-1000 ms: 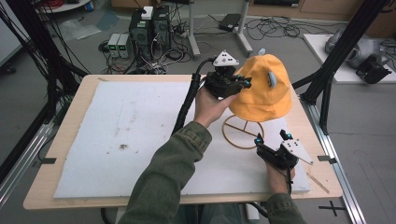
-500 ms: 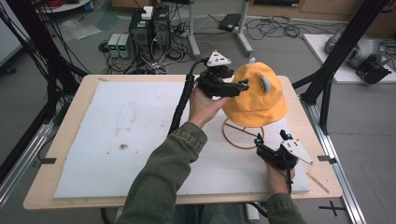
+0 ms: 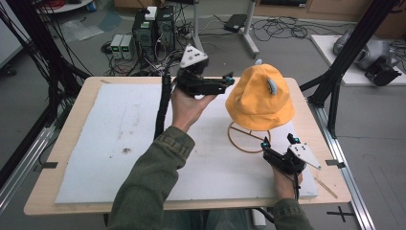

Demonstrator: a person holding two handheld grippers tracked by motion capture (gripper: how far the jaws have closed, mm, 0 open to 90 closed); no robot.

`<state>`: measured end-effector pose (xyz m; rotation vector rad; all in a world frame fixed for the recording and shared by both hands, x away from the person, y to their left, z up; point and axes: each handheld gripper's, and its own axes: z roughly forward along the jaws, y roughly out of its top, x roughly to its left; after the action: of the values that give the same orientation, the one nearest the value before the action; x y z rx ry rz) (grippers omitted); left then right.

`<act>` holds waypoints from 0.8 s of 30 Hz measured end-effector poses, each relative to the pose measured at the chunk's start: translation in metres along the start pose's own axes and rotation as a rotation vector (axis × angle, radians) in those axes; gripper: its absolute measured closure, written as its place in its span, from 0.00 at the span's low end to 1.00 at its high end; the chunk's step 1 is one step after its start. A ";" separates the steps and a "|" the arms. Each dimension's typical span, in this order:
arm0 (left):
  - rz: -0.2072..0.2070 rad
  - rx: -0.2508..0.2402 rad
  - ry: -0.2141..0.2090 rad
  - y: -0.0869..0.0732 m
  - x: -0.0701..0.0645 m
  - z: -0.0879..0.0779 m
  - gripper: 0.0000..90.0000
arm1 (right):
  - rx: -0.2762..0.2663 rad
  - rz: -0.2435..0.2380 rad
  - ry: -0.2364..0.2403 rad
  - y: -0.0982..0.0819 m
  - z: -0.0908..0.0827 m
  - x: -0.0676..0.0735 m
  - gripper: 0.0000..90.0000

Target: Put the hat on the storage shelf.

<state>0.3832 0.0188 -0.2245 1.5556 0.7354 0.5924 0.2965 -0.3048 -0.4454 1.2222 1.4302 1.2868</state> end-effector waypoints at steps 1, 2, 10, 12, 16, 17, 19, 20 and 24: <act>0.003 -0.021 0.023 0.000 0.004 -0.007 0.14 | -0.003 -0.001 -0.006 0.000 0.000 0.000 0.12; 0.005 -0.035 0.056 0.000 0.007 -0.015 0.14 | -0.003 -0.001 -0.006 0.000 0.000 0.000 0.12; 0.012 -0.161 0.309 -0.020 0.044 -0.088 0.14 | -0.012 0.019 -0.028 0.000 -0.003 0.001 0.12; 0.014 -0.185 0.388 -0.031 0.053 -0.107 0.14 | -0.012 0.022 -0.032 0.001 -0.003 0.001 0.12; 0.020 -0.217 0.532 -0.058 0.064 -0.140 0.14 | -0.016 0.038 -0.050 0.000 -0.005 0.000 0.12; 0.021 -0.221 0.565 -0.066 0.065 -0.147 0.14 | -0.015 0.045 -0.055 0.000 -0.005 0.000 0.12; 0.022 -0.231 0.616 -0.081 0.068 -0.160 0.14 | -0.022 0.080 -0.074 0.000 -0.006 -0.001 0.12; 0.021 -0.231 0.631 -0.089 0.069 -0.165 0.14 | -0.022 0.080 -0.074 0.000 -0.006 -0.001 0.12; 0.017 -0.215 0.680 -0.118 0.072 -0.183 0.14 | -0.044 0.067 -0.102 0.001 -0.009 -0.003 0.12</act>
<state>0.2823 0.1997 -0.3242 1.1532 1.1198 1.1991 0.2880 -0.3099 -0.4437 1.2968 1.2916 1.2752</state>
